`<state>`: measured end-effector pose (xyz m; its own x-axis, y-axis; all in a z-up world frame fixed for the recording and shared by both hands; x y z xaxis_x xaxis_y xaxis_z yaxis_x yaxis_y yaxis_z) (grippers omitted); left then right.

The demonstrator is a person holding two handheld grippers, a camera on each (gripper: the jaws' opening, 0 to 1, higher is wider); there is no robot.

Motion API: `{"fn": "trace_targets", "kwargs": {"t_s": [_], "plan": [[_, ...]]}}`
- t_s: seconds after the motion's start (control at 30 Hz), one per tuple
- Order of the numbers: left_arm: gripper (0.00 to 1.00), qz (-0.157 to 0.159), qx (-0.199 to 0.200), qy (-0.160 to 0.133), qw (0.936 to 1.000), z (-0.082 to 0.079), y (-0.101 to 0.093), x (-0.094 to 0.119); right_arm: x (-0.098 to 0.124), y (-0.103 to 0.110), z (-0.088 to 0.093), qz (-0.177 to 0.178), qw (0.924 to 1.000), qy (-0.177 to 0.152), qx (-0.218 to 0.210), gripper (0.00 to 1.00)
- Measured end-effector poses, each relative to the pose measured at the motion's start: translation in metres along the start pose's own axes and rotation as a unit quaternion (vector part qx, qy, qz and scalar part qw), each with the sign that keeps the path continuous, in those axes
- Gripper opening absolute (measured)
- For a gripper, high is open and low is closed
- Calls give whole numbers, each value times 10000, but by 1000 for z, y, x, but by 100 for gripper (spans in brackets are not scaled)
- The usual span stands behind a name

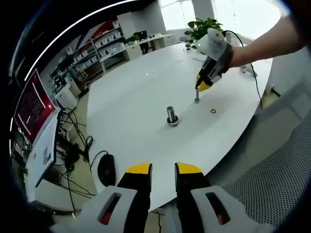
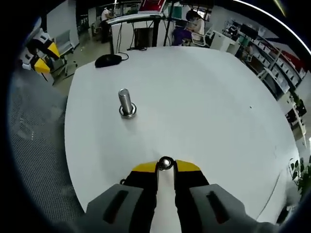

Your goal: Place the washer onto the threaded stud by aligning its center hole with the stud, sliding it down to the base, and recovering from edge contact or off-axis alignment until the washer reaches the visible bottom stop.

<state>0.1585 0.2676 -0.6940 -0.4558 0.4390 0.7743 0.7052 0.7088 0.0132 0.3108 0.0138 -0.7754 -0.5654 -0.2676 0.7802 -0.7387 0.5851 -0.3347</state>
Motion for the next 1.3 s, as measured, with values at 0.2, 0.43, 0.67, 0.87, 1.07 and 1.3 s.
{"fn": "trace_targets", "kwargs": {"t_s": [0.2, 0.43, 0.67, 0.87, 1.07, 1.3], "plan": [[16, 10, -1, -6, 10000, 0, -1, 0, -4, -2, -5, -8, 10000, 30, 29, 14], [16, 30, 6, 1, 10000, 1, -1, 0, -3, 0, -6, -112, 9996, 186, 152, 14], [16, 42, -4, -1, 10000, 0, -2, 0, -8, -3, -7, -226, 9986, 389, 294, 14], [16, 37, -3, -29, 10000, 0, -2, 0, -16, -1, -4, -269, 9976, 519, 359, 14], [16, 23, -15, -30, 10000, 0, -2, 0, -27, 2, 2, -282, 9973, 637, 251, 14], [16, 20, -24, -5, 10000, 0, -3, 0, -32, 7, 16, -310, 9954, 889, 177, 14]]}}
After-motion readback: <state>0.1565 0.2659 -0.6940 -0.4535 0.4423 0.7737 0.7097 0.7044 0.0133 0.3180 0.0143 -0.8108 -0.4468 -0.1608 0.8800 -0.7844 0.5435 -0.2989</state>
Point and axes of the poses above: the point that each gripper's makers call its tool centre point, and the gripper's own axes: x roughly backward along the fingers, y roughly to its left, z roughly out of its underside, the point moved 4 cm from there along x, roughly backward along the fingers, and after that the axes turned 14 degrees about z, right-handed, at the moved point
